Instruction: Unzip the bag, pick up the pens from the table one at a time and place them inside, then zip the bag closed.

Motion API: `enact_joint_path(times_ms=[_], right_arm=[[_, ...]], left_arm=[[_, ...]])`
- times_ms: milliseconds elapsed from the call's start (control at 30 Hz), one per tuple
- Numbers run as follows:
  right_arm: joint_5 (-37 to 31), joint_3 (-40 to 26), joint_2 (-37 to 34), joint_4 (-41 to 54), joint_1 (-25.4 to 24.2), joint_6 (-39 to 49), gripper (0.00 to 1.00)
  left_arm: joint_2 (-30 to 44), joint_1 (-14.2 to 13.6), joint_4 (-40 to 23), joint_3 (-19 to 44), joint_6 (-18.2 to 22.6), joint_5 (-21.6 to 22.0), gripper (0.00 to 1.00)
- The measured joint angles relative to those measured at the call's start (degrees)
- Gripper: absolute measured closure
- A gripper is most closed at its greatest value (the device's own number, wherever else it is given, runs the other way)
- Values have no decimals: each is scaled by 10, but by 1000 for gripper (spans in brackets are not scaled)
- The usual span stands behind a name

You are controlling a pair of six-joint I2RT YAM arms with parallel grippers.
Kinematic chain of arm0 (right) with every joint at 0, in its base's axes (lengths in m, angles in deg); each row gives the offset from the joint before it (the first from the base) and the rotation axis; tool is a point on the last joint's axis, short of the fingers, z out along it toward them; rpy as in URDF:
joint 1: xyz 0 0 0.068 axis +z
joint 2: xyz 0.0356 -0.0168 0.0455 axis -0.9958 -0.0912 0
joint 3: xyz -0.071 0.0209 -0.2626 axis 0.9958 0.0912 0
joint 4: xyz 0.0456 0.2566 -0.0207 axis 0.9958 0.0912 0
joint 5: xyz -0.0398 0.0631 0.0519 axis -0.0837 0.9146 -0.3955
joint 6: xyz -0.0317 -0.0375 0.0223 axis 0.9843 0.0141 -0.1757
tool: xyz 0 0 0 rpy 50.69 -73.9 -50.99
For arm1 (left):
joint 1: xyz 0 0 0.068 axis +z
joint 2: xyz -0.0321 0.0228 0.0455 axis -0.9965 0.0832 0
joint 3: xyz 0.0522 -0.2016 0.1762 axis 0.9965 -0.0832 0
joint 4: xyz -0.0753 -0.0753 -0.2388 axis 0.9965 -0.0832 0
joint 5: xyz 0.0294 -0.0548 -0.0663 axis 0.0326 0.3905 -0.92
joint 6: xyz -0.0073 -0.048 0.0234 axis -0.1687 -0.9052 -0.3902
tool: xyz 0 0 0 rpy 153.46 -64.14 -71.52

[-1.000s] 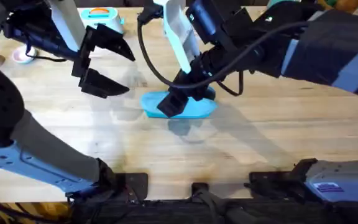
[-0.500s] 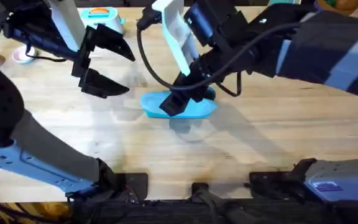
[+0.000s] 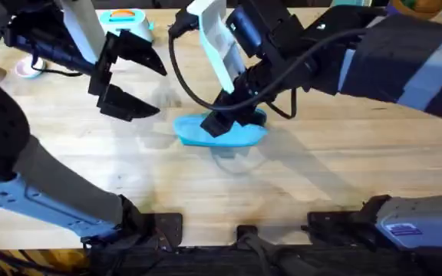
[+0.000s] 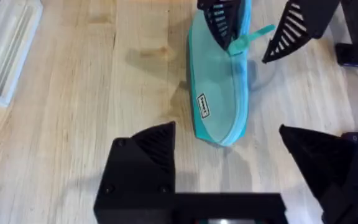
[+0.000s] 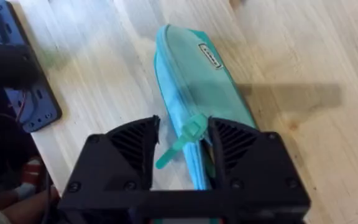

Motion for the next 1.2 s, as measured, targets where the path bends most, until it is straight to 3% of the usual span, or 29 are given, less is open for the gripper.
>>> enact_joint_path(times_ms=[33,267,433,967,1200], right_arm=[[0,0,0,7,0,0,552],[-2,0,0,9,-1,0,739],[-2,0,0,9,-1,2,961],[-4,-34,3,37,-1,2,972],[-49,-79,55,93,-1,2,972]], left_arm=[[0,0,0,0,-1,0,8],[0,0,0,0,-2,0,7],[0,0,0,0,-2,0,8],[0,0,0,0,-2,0,7],[0,0,0,0,-2,0,8]])
